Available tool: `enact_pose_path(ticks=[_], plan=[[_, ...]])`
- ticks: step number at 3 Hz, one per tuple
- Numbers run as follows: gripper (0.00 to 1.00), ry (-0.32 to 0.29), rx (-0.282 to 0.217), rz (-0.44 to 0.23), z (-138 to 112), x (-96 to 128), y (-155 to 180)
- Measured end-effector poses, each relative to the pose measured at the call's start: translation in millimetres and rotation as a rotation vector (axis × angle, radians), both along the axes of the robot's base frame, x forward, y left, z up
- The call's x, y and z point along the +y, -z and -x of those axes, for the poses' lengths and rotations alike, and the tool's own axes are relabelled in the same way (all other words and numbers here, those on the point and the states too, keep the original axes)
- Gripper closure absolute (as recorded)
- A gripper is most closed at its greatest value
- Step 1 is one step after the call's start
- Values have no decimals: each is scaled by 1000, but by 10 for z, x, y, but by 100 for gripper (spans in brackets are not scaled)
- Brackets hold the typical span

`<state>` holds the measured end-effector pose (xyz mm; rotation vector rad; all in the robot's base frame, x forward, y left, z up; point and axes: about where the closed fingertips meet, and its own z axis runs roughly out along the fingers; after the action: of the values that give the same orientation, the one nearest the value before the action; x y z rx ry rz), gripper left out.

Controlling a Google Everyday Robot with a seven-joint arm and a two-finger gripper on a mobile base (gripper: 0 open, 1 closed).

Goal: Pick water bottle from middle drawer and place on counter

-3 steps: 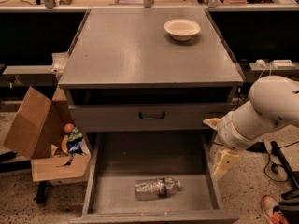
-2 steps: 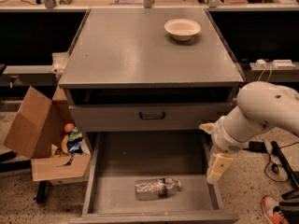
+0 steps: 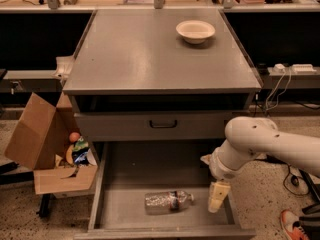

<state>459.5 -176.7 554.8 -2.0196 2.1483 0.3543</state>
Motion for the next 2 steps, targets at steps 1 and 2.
enact_pose_path(ticks=[1, 2], plan=[[0, 15, 21, -45, 2, 95, 415], [0, 31, 21, -112, -5, 221, 813]])
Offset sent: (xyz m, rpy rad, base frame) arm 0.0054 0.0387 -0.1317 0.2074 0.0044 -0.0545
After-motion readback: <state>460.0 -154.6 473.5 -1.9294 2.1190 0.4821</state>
